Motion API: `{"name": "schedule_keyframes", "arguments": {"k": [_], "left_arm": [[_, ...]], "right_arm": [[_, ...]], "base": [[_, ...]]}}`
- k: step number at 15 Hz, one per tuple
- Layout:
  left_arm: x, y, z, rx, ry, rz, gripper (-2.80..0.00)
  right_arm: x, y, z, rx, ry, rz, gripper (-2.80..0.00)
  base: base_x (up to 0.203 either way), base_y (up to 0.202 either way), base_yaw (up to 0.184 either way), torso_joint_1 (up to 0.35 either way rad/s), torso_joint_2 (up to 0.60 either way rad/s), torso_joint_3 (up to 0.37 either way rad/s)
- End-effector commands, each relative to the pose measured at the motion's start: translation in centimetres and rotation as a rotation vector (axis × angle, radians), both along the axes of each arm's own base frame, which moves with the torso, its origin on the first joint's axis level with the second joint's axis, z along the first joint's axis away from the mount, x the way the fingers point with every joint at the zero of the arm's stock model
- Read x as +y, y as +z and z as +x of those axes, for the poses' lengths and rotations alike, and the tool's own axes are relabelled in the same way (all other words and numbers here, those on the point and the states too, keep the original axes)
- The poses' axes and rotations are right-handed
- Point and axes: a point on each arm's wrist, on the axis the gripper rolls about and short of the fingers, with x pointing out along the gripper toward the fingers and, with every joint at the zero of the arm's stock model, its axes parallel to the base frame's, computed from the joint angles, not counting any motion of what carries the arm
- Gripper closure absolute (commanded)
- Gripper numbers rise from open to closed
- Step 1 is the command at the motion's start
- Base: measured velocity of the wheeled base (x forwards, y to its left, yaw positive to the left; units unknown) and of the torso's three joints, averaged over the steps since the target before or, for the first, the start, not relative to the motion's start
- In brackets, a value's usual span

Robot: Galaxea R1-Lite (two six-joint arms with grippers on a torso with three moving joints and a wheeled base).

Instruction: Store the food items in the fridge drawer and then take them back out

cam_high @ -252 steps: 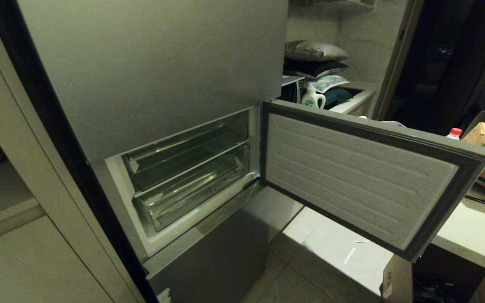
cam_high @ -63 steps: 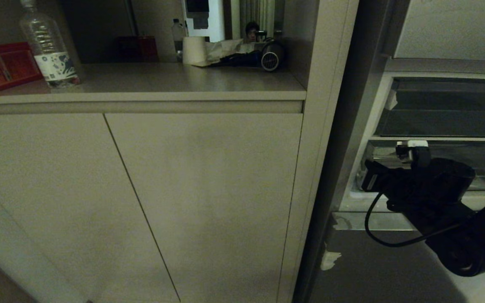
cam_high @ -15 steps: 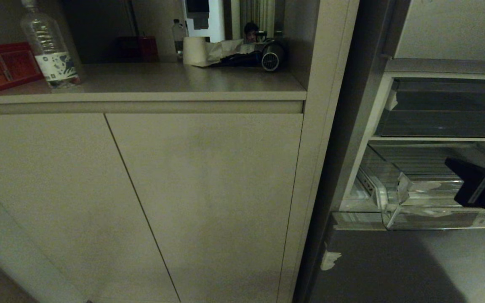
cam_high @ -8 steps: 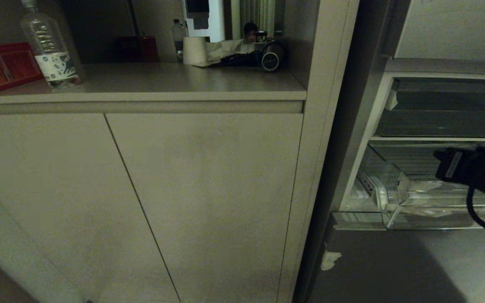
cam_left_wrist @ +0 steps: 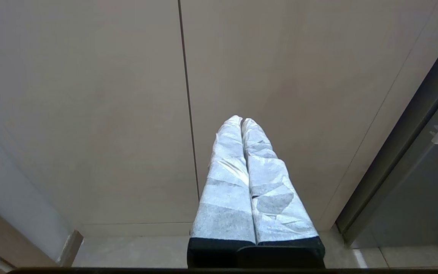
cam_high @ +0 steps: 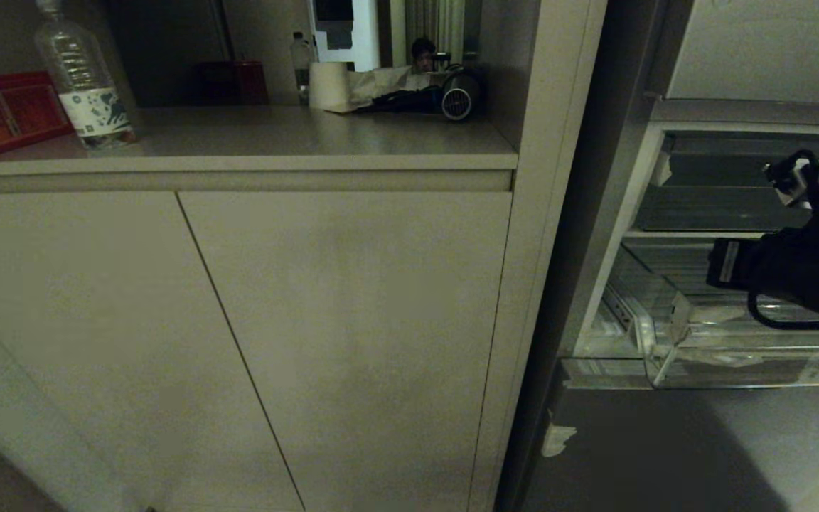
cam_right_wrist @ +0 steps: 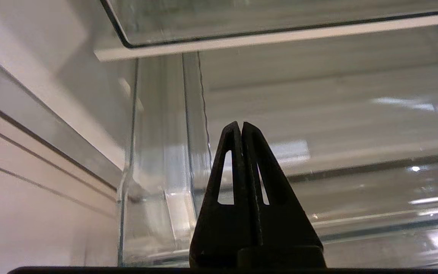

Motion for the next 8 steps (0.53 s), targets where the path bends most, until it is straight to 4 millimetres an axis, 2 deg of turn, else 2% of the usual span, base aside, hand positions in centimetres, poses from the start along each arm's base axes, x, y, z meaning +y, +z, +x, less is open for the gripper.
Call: {"name": "schedule_keyframes", "arguments": {"k": [1,6,8], "left_arm": [[0.0,0.0,0.0,0.000,0.000,0.000,0.00],[0.0,0.0,0.0,0.000,0.000,0.000,0.00],[0.0,0.0,0.0,0.000,0.000,0.000,0.00]], "right_arm": [[-0.2,0.2,1.0,0.080,-0.008,-0.007,0.00],[-0.4,2.1,0.4,0.264,-0.016,-0.019,0.00],[-0.5,2.1,0.6,0.304,-0.018,-0.022,0.00]], "base": [[0.000,0.000,0.000,0.000,0.00,0.000],[0.000,0.000,0.000,0.000,0.00,0.000],[0.000,0.000,0.000,0.000,0.00,0.000]]}}
